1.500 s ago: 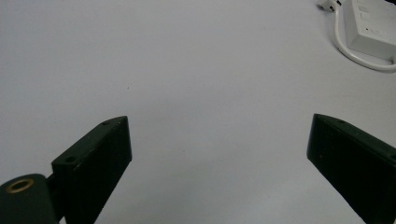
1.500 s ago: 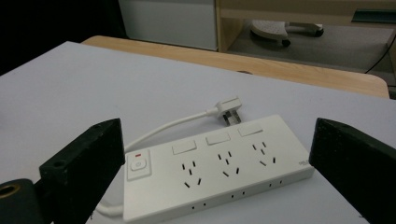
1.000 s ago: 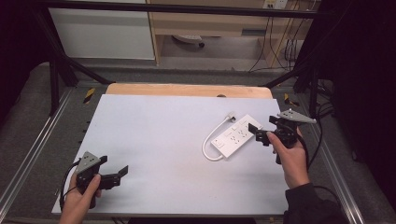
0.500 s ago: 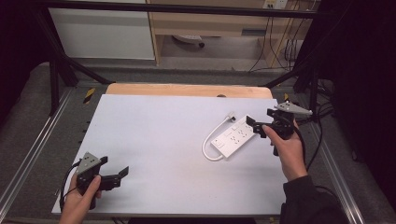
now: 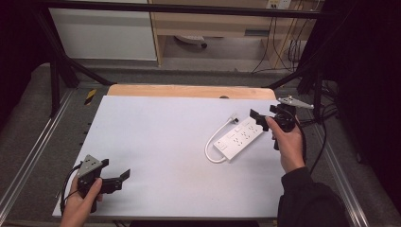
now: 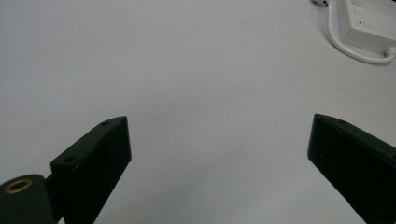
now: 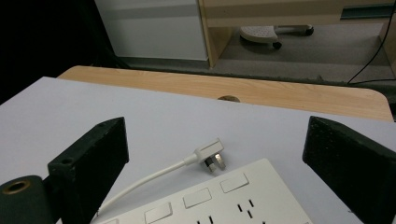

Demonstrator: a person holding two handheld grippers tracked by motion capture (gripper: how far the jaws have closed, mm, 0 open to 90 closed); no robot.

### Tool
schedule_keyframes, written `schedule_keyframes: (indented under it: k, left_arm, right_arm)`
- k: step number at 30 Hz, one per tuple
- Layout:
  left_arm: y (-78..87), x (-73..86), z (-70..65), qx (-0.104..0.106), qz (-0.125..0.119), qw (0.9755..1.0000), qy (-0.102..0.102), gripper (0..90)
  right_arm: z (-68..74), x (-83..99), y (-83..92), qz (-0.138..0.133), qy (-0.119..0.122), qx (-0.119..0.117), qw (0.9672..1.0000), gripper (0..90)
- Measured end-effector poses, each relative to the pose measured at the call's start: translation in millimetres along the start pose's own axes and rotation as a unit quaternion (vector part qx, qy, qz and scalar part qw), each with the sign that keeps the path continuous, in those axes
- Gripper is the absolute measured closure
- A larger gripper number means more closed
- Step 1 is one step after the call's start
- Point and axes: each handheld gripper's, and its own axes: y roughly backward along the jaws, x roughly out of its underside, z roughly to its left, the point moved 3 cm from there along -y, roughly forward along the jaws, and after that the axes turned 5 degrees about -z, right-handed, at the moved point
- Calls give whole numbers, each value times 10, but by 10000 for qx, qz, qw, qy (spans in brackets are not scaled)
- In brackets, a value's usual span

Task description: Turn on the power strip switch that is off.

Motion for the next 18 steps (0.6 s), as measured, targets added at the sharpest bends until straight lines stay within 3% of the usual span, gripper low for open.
schedule_keyframes:
  k: [9, 18]
  left_arm:
    - [-10, 0, -8, 55, 23, 10000, 8, 61]
    - [-11, -4, -15, 98, -2, 9999, 88, 62]
  right_arm:
    - [-9, 15, -149, 95, -56, 26, 9999, 126]
    - [-62, 48, -260, 321, -29, 178, 9993, 117]
